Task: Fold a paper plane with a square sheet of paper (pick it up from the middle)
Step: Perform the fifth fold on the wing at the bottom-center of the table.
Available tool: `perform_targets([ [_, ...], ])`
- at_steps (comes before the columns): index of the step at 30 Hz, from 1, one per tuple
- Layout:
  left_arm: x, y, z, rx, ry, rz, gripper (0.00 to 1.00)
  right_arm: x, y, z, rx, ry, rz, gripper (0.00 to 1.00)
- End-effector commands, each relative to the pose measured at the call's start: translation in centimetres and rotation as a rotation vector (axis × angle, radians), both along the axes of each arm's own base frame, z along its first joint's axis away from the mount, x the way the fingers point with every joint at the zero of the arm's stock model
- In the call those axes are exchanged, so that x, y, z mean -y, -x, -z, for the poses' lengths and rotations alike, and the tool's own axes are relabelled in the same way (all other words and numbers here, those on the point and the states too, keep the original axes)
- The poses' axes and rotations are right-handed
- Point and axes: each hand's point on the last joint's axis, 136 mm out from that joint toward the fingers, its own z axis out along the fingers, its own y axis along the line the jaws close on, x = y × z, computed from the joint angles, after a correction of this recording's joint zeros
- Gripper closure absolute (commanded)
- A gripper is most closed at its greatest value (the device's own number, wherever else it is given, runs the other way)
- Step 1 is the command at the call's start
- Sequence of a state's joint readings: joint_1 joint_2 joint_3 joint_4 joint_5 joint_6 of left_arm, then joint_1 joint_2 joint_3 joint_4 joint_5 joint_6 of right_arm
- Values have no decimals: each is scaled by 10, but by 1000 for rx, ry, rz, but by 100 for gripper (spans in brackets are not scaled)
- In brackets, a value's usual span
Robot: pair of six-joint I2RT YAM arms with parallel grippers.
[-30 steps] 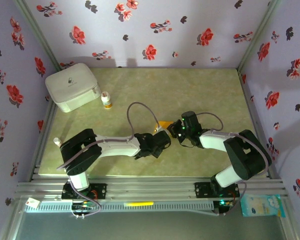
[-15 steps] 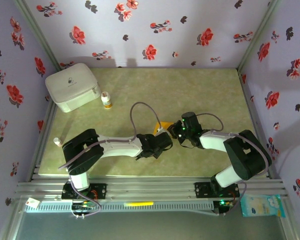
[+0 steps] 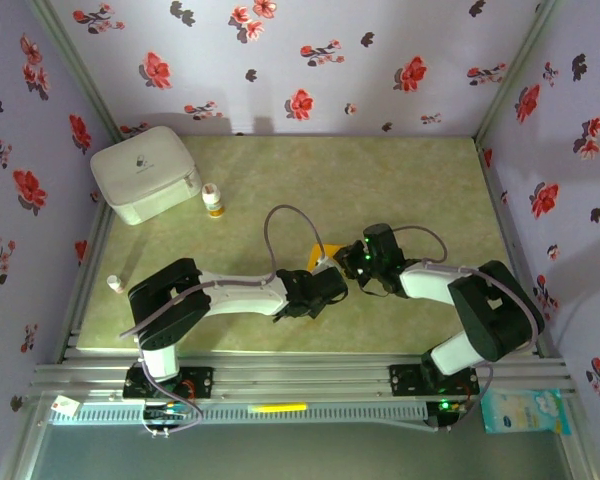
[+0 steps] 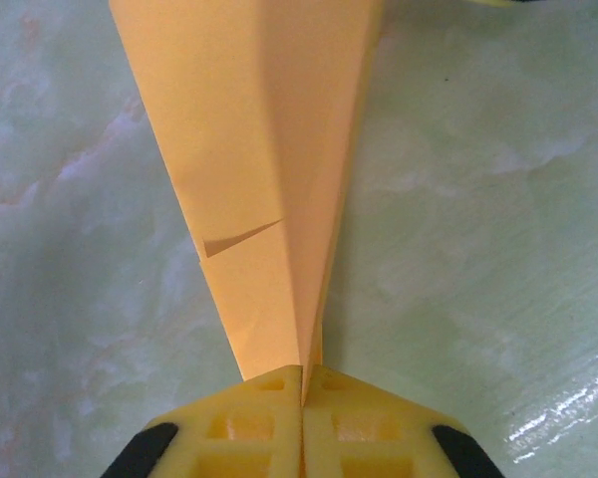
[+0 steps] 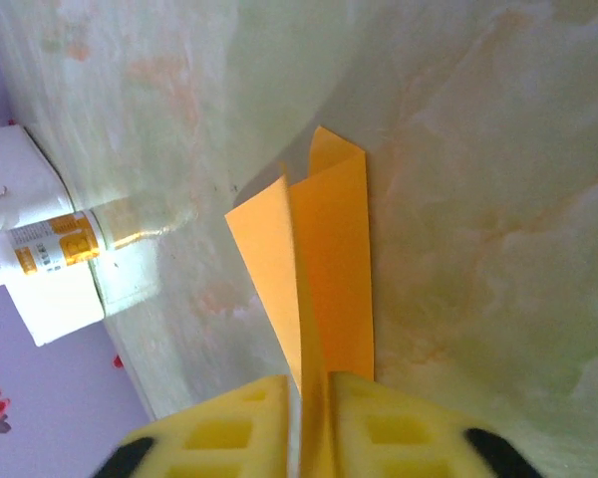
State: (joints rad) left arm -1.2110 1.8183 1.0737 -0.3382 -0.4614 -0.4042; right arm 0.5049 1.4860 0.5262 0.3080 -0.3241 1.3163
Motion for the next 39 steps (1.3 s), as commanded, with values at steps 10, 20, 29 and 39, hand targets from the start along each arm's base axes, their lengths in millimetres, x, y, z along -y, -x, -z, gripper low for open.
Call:
perform_targets([
  [10,5,0,16,-28,10,-80,92,57,15,-9,34,228,48,65],
  [20,9,2,23,-68,50,-107,85,66,21,-8,29,248,40,64],
  [29,13,2,22,-179,228,-133,98,62,20,-9,39,240,18,64],
  [39,14,3,31,-324,380,-137,99,48,19,-15,78,185,-38,63],
])
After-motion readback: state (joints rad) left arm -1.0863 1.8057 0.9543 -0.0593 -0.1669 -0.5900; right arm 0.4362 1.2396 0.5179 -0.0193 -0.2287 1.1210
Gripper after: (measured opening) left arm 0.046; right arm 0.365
